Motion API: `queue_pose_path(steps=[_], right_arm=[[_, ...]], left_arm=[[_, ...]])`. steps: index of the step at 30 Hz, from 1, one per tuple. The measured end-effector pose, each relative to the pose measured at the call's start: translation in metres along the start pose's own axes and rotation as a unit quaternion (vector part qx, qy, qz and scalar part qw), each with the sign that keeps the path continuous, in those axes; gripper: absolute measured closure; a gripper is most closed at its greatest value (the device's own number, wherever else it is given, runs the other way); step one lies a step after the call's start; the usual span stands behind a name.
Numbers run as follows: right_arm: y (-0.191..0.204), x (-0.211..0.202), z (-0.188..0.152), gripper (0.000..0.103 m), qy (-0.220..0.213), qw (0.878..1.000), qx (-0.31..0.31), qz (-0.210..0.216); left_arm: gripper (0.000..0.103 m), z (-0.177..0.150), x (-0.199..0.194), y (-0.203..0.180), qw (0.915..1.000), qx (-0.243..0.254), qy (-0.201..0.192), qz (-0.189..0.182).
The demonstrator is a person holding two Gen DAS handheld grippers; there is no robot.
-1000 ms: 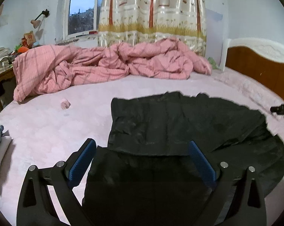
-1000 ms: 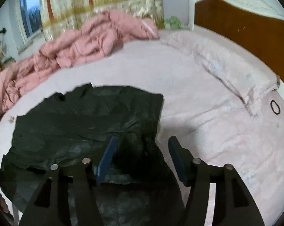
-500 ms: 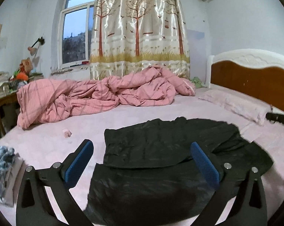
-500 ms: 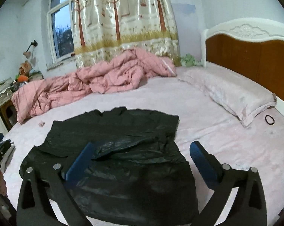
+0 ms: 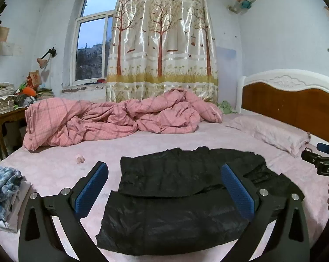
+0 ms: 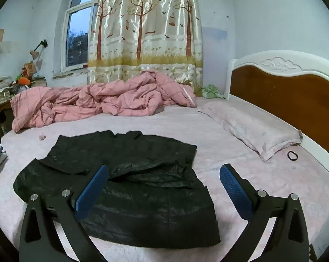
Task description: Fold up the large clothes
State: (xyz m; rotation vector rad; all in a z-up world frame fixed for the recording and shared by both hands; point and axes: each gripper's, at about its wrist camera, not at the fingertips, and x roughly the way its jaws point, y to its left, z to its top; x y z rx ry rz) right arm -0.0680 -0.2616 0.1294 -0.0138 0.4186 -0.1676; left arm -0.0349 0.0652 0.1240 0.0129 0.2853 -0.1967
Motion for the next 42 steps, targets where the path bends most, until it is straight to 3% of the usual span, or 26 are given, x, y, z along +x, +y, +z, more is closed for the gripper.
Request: queue_pose_path(steps=[6,8,11,18,23,25,26,28,29,30,33,37,39,42], right_arm=[[-0.005,0.025,-0.019,0.0,0.042,0.999,-0.009,-0.03],[-0.015,0.044,-0.027,0.0,0.08,0.996,-0.006,-0.025],[-0.036,0.073,-0.04,0.0,0.129,0.991,0.025,-0.023],[-0.085,0.131,-0.068,0.0,0.202,0.976,0.079,-0.02],[-0.102,0.159,-0.077,0.011,0.231,0.968,0.102,-0.001],[-0.106,0.166,-0.078,0.028,0.235,0.964,0.119,0.019],[-0.106,0.17,-0.079,0.034,0.239,0.963,0.123,0.025],[-0.102,0.175,-0.08,0.065,0.246,0.962,0.119,0.026],[-0.098,0.176,-0.079,0.073,0.244,0.964,0.107,0.024],[-0.094,0.175,-0.077,0.09,0.238,0.966,0.096,0.019],[-0.083,0.162,-0.062,0.096,0.191,0.979,0.07,0.009],[-0.073,0.141,-0.036,0.096,0.123,0.991,0.047,0.014],[-0.068,0.136,-0.023,0.096,0.101,0.994,0.035,0.012],[-0.057,0.146,-0.014,0.096,0.103,0.995,0.011,-0.003]], left_arm=[[0.0,-0.018,0.036,0.022,0.9971,-0.013,0.046,0.059],[0.0,-0.029,0.052,0.033,0.9951,-0.013,0.069,0.07],[0.0,-0.046,0.079,0.045,0.9917,0.003,0.117,0.053],[0.002,-0.08,0.127,0.081,0.9751,-0.05,0.205,0.068],[0.006,-0.096,0.157,0.1,0.9642,-0.078,0.249,0.047],[0.022,-0.105,0.163,0.1,0.9621,-0.07,0.26,0.045],[0.038,-0.11,0.165,0.099,0.9604,-0.072,0.267,0.036],[0.054,-0.115,0.163,0.096,0.9611,-0.078,0.265,0.018],[0.072,-0.114,0.158,0.093,0.9645,-0.068,0.254,0.028],[0.08,-0.111,0.155,0.092,0.9671,-0.063,0.245,0.03],[0.091,-0.098,0.136,0.094,0.9752,-0.076,0.206,0.026],[0.092,-0.086,0.117,0.092,0.9818,-0.074,0.17,0.04],[0.092,-0.084,0.115,0.093,0.9813,-0.075,0.17,0.052],[0.092,-0.089,0.119,0.093,0.9783,-0.064,0.184,0.07]])
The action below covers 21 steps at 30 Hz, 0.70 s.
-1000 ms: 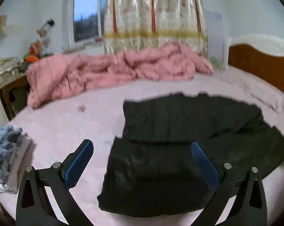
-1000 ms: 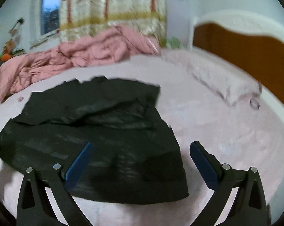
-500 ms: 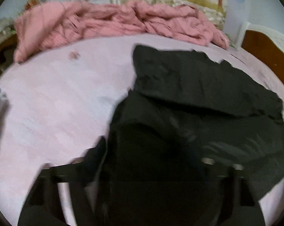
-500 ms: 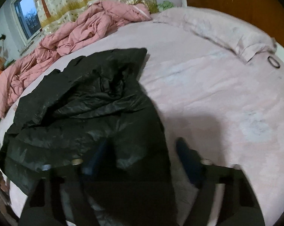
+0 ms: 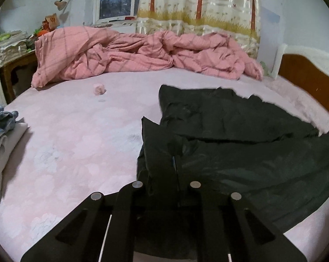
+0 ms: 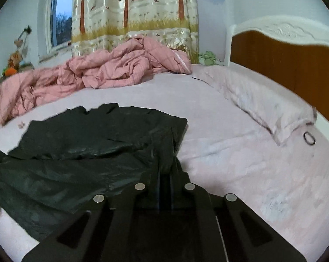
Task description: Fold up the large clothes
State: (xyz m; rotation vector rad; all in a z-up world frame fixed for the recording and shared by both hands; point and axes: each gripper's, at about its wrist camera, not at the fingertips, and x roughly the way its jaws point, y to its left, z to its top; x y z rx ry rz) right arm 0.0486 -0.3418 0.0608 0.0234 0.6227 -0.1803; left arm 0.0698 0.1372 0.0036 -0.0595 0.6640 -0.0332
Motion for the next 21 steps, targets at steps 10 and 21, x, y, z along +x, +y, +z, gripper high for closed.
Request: queue_pose_path(steps=[10,21], right_arm=[[0.008,0.018,-0.025,0.048,0.009,0.996,-0.055,-0.069],[0.012,-0.055,-0.032,0.017,-0.056,0.998,-0.005,-0.029]], left_arm=[[0.063,-0.013,0.01,-0.005,0.9976,0.018,0.015,0.065],[0.005,-0.007,-0.059,-0.045,0.9944,0.049,-0.092,0.02]])
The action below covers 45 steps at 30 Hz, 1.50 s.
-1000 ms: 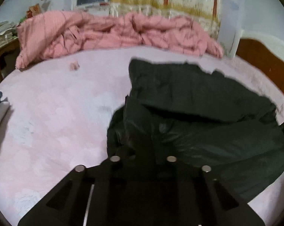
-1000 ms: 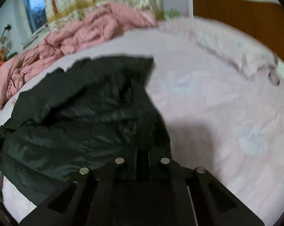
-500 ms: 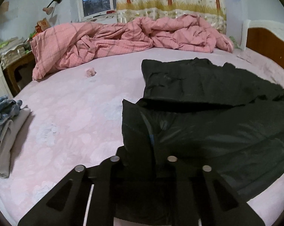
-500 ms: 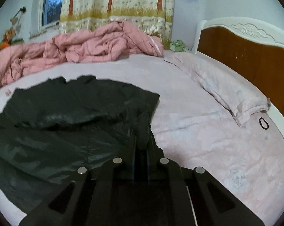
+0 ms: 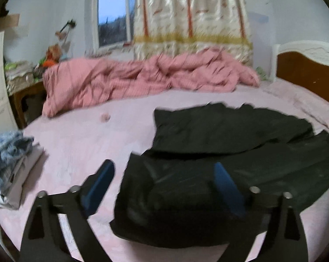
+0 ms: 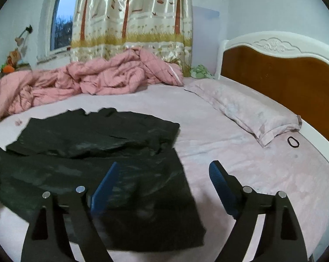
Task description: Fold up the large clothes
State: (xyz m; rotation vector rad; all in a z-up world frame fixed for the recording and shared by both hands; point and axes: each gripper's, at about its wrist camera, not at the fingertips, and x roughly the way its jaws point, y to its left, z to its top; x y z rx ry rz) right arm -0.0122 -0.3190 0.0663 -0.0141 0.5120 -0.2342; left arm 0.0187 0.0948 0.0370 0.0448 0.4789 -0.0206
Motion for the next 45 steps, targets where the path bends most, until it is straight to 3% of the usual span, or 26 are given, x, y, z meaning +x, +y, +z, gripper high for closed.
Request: queue_pose_path(steps=[6,10,28,32,34,37,41,43,45], right_arm=[[0.023,-0.033,-0.007,0.014,-0.009,0.999,0.004,0.037],[0.038,-0.042,-0.017,0.0,-0.006,0.998,-0.002,0.055],[0.088,-0.039,-0.045,0.0,0.023,0.994,-0.089,0.053],[0.093,-0.034,-0.05,0.0,0.044,0.991,-0.107,0.073],[0.102,-0.029,-0.056,0.0,0.072,0.981,-0.147,0.106],[0.115,-0.025,-0.068,0.0,0.082,0.969,-0.2,0.117],[0.131,-0.016,-0.08,0.0,0.088,0.962,-0.237,0.105],[0.139,-0.01,-0.081,0.0,0.084,0.96,-0.253,0.086],[0.145,-0.002,-0.081,0.0,0.079,0.957,-0.274,0.054]], left_arm=[[0.0,0.01,-0.029,-0.029,0.9981,0.02,-0.031,-0.05],[0.0,0.009,-0.036,-0.042,0.9963,0.023,-0.043,-0.071],[0.0,-0.02,-0.028,-0.062,0.9958,0.063,-0.009,-0.066],[0.0,-0.029,-0.028,-0.069,0.9931,0.089,0.003,-0.076],[0.0,-0.036,-0.026,-0.077,0.99,0.115,0.014,-0.081],[0.0,-0.048,-0.02,-0.088,0.9826,0.155,0.04,-0.094],[0.0,-0.061,-0.003,-0.101,0.9689,0.184,0.102,-0.13],[0.0,-0.065,0.005,-0.107,0.9667,0.194,0.116,-0.121],[0.0,-0.067,0.01,-0.114,0.9663,0.214,0.118,-0.08]])
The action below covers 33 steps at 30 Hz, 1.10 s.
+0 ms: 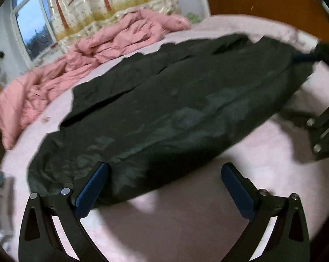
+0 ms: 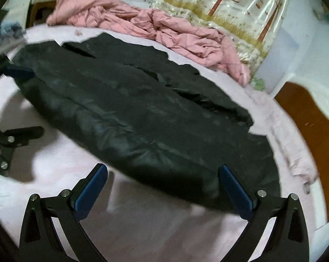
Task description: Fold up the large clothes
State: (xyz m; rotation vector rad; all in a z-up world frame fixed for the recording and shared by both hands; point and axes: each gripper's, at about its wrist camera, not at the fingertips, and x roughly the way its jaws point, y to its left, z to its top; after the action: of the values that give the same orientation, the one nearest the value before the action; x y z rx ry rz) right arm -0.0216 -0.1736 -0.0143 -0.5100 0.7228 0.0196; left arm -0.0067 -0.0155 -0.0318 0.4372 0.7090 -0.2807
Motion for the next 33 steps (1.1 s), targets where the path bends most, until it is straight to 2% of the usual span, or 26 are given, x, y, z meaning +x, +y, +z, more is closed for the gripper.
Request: queue_pose_path(steps=[2,5,9,11,14,16,19,23,26,29,30,31,32,33], right_arm=[[0.003,0.006,0.001,0.0,0.009,1.0,-0.009,-0.011],[0.001,0.015,0.0,0.0,0.02,1.0,-0.008,-0.023],[-0.015,0.024,-0.005,0.0,0.041,0.999,0.025,-0.026],[-0.03,0.03,-0.009,0.0,0.054,0.996,0.049,-0.049],[-0.051,0.039,-0.017,0.0,0.072,0.991,0.094,-0.064],[-0.067,0.043,-0.022,0.0,0.079,0.986,0.134,-0.053],[-0.077,0.044,-0.026,0.0,0.076,0.983,0.158,-0.056],[-0.078,0.035,-0.024,0.0,0.052,0.984,0.158,-0.07],[-0.075,0.022,-0.022,0.0,0.025,0.985,0.15,-0.084],[-0.076,0.021,-0.019,0.001,0.018,0.985,0.15,-0.078],[-0.076,0.023,-0.018,0.009,0.019,0.986,0.15,-0.072],[-0.076,0.025,-0.018,0.027,0.022,0.986,0.149,-0.065],[-0.074,0.028,-0.018,0.035,0.029,0.987,0.147,-0.049],[-0.073,0.029,-0.019,0.05,0.032,0.988,0.146,-0.041]], left_arm=[[0.0,0.002,0.001,-0.002,0.9997,0.007,-0.004,0.025],[0.0,0.003,0.009,0.003,0.9995,0.0,0.016,0.028],[0.0,-0.003,0.016,0.012,0.999,0.001,0.028,0.034],[0.0,-0.003,0.017,0.018,0.9985,-0.005,0.03,0.045],[0.0,-0.004,0.024,0.037,0.9961,-0.037,0.039,0.069],[0.0,-0.007,0.029,0.055,0.993,-0.077,0.046,0.077],[0.0,-0.01,0.034,0.073,0.9889,-0.107,0.041,0.095],[0.0,-0.01,0.024,0.081,0.9868,-0.128,0.013,0.099],[0.0,-0.004,0.014,0.081,0.9862,-0.122,-0.016,0.111],[0.0,0.0,0.013,0.078,0.9864,-0.105,-0.022,0.124],[0.0,0.0,0.014,0.078,0.9865,-0.105,-0.021,0.124],[0.0,-0.001,0.015,0.078,0.9871,-0.106,-0.02,0.118],[0.007,-0.002,0.016,0.078,0.9881,-0.108,-0.018,0.108],[0.03,-0.002,0.017,0.077,0.9891,-0.108,-0.018,0.099]])
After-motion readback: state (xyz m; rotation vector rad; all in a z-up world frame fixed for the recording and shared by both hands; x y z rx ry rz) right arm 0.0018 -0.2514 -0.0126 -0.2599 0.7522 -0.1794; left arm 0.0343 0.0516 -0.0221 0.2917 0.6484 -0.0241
